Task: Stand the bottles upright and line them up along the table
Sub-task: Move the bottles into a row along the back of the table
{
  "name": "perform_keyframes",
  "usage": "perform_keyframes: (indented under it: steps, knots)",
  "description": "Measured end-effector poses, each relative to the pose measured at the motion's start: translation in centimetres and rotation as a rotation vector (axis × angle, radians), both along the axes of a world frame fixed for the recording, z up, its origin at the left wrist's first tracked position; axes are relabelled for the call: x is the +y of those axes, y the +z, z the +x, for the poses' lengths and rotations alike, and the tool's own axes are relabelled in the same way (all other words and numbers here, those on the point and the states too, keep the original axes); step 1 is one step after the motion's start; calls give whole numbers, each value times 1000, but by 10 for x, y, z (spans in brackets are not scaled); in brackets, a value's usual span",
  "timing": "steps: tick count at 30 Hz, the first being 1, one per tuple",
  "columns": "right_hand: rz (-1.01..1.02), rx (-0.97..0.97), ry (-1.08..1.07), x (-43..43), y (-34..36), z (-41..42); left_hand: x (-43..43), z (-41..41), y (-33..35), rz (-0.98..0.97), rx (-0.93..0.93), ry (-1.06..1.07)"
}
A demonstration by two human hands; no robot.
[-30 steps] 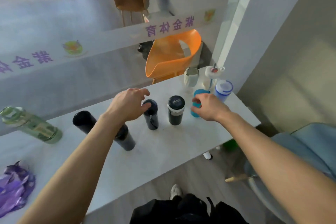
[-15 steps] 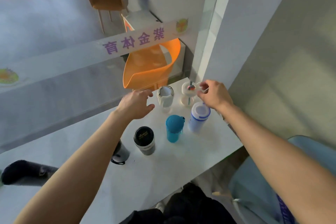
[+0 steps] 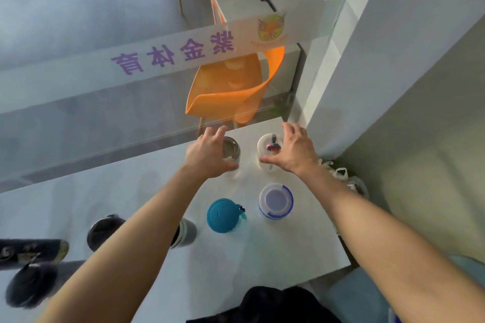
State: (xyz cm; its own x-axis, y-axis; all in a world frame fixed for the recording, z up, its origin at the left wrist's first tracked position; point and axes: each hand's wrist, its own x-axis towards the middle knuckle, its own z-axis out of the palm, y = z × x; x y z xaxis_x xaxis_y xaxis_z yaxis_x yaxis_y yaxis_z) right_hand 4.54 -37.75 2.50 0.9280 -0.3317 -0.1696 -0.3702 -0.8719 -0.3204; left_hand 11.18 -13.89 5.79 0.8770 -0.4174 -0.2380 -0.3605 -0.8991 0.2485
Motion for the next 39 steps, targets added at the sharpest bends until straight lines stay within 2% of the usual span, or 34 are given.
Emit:
perform_keyframes:
  steps: [4, 12, 18, 23, 26, 32, 39]
  knots:
    - [4, -33, 7, 1, -18, 8, -12, 3, -13, 28, 55, 24]
    - [-25, 54, 274, -22, -34, 16, -17, 10, -25, 44, 67, 30]
    - [-61, -189, 32, -16, -42, -3, -17, 6, -27, 56, 43, 89]
    - [131, -120, 23, -2, -57, -5, -19, 2, -30, 50, -9, 159]
    - [218, -188, 34, -1, -71, -3, -18, 3, -34, 4, 0, 177]
    - [216, -327, -135, -19, -67, 41, -18, 11, -37, -13, -18, 157]
    - [188, -247, -131, -24, -74, 78, -16, 26, -37, -36, 5, 152]
